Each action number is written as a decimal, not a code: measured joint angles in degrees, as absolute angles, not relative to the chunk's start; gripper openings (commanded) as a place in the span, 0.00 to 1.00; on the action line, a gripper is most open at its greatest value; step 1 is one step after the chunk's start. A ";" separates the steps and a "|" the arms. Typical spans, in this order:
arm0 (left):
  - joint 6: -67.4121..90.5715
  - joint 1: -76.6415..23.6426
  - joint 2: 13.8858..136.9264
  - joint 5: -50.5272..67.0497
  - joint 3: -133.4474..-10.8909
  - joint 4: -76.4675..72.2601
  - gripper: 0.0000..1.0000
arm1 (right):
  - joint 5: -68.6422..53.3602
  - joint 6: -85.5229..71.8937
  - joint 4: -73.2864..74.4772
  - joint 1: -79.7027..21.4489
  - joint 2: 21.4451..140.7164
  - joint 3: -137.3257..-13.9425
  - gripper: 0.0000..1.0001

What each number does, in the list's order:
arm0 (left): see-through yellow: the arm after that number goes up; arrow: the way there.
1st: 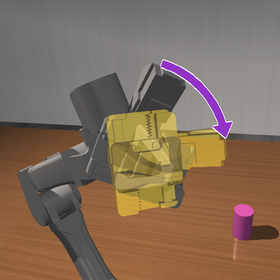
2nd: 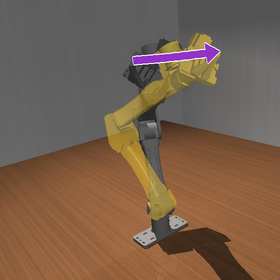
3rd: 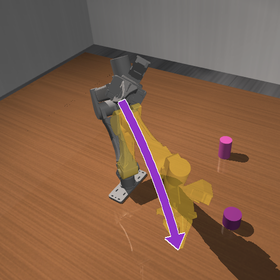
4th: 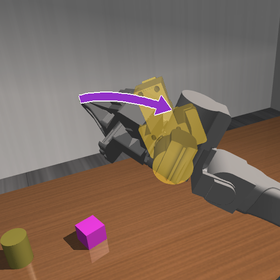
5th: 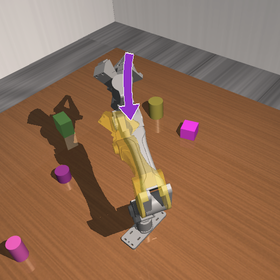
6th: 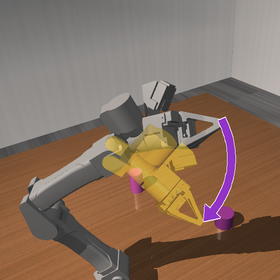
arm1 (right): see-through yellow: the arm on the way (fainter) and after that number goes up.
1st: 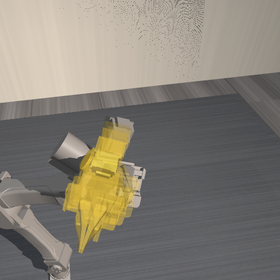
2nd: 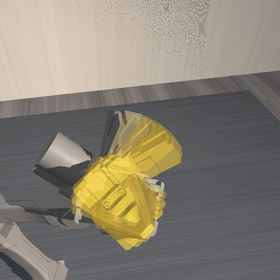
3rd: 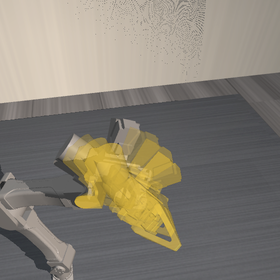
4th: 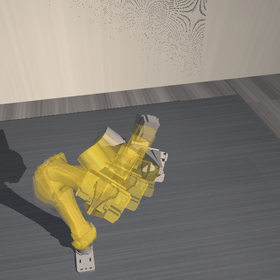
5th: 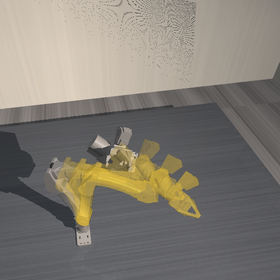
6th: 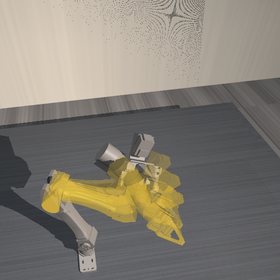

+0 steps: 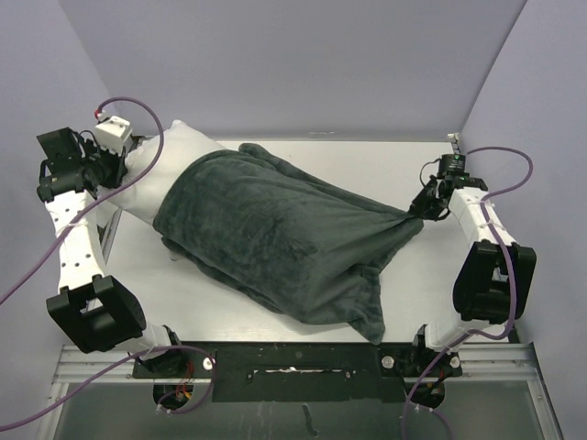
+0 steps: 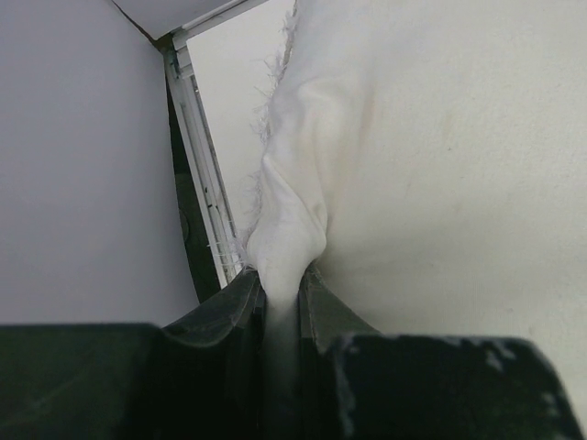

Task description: Remove the pillowcase from the pillow

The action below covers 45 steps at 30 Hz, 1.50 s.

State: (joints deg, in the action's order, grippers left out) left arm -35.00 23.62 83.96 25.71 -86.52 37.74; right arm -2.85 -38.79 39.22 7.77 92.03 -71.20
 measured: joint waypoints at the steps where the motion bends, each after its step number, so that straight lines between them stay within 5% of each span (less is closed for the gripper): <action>1: -34.85 24.23 84.25 26.50 -86.76 37.98 0.00 | -2.90 -38.52 39.99 8.40 91.57 -71.00 0.00; 17: -32.86 30.79 87.59 34.30 -90.26 40.53 0.00 | 2.50 -39.00 48.58 14.20 87.35 -67.37 0.02; 21: -32.14 32.49 88.20 35.24 -91.00 42.52 0.00 | 4.82 -36.97 47.05 8.91 87.29 -67.37 0.43; 26: -33.89 28.47 87.29 29.80 -88.64 39.18 0.00 | 12.67 -31.48 40.14 -5.43 81.25 -65.91 0.61; 36: -33.28 20.91 86.61 23.38 -86.50 34.54 0.00 | 17.39 -21.96 33.82 -46.87 50.48 -53.30 0.67; 40: -33.06 20.93 86.61 22.63 -86.50 34.48 0.00 | 20.71 -18.96 34.35 -69.80 53.65 -50.22 0.73; 45: -33.15 20.93 86.61 22.44 -86.50 34.46 0.00 | 25.15 -18.00 36.12 -85.67 68.40 -51.81 0.76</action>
State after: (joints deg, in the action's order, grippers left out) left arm -33.15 20.93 86.61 22.44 -86.50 34.46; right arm 25.15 -18.00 36.12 -85.67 68.40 -51.81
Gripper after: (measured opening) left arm 0.104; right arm 0.752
